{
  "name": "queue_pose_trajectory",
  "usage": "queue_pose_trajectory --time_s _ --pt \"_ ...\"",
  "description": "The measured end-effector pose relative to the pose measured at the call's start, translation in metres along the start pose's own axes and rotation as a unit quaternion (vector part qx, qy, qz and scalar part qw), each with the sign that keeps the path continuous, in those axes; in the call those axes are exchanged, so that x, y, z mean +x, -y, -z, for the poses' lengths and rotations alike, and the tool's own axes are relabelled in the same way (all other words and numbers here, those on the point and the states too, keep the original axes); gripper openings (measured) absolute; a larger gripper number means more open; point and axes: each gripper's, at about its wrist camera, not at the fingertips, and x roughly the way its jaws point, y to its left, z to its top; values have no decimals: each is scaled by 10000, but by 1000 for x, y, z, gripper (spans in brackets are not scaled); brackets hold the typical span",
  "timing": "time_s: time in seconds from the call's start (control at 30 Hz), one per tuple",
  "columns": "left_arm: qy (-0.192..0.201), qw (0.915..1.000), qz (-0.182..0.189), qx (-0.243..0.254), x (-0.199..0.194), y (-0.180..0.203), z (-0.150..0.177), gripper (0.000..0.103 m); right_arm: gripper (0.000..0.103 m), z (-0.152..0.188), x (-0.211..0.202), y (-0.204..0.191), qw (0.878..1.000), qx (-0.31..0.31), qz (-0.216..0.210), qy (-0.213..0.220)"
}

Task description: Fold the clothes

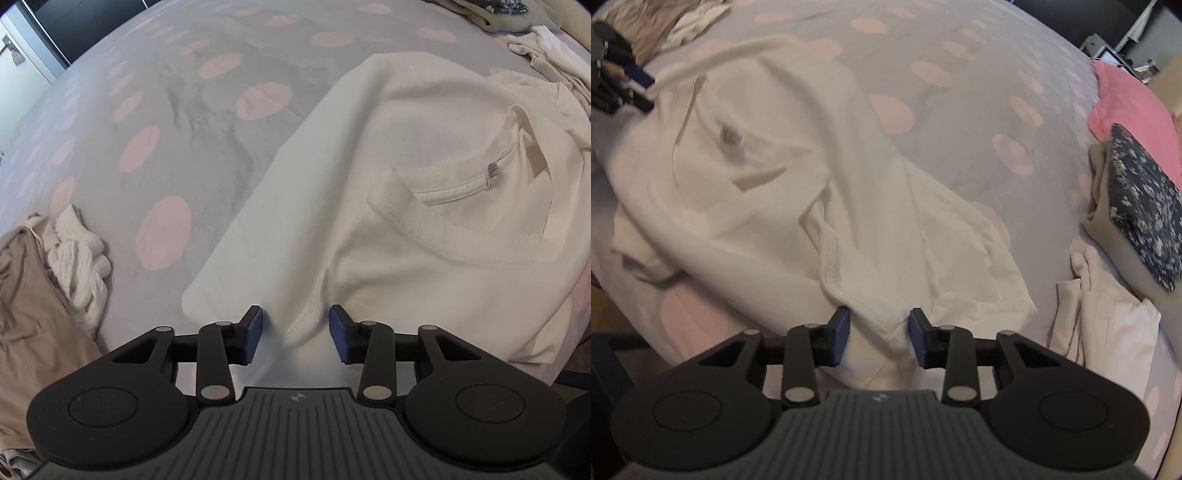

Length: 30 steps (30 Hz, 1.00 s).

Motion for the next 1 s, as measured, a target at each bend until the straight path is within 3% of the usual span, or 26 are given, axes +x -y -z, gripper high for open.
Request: queue_pose_trajectory --time_s 0.03,0.07,0.17,0.33,0.4,0.5,0.57,0.67,0.73,0.87,1.0 --pt "-5 10000 56 -44 0 -2 1 36 18 -1 3 1 10000 -51 50 -8" --pt "11 9999 90 -108 0 -4 2 35 10 -2 5 3 9999 -44 134 23" --pt "67 9995 189 -257 -1 -10 4 36 8 -11 9 25 9980 483 359 202" --pt "229 9987 409 -190 -3 -12 3 36 8 -20 21 70 9855 1625 183 446" --pt "262 9984 487 -145 -1 -12 2 36 8 -21 28 72 9851 1660 116 443" --pt "236 9980 565 -132 1 -13 1 36 12 -19 30 68 9891 1388 22 490" --pt "208 9978 617 -111 2 -15 1 36 22 -17 23 62 9918 1096 -175 637" --pt "169 9976 670 -81 4 -17 1 36 33 -20 7 49 9936 345 -138 1067" --pt "121 9977 669 -64 7 -16 -2 36 33 -25 1 40 9914 -201 -39 1292" --pt "89 9978 657 29 9 -14 -6 36 37 -36 12 30 9875 -999 -239 1200" --pt "116 9977 662 42 8 -14 -5 35 36 -34 32 22 9865 -1291 -236 983"
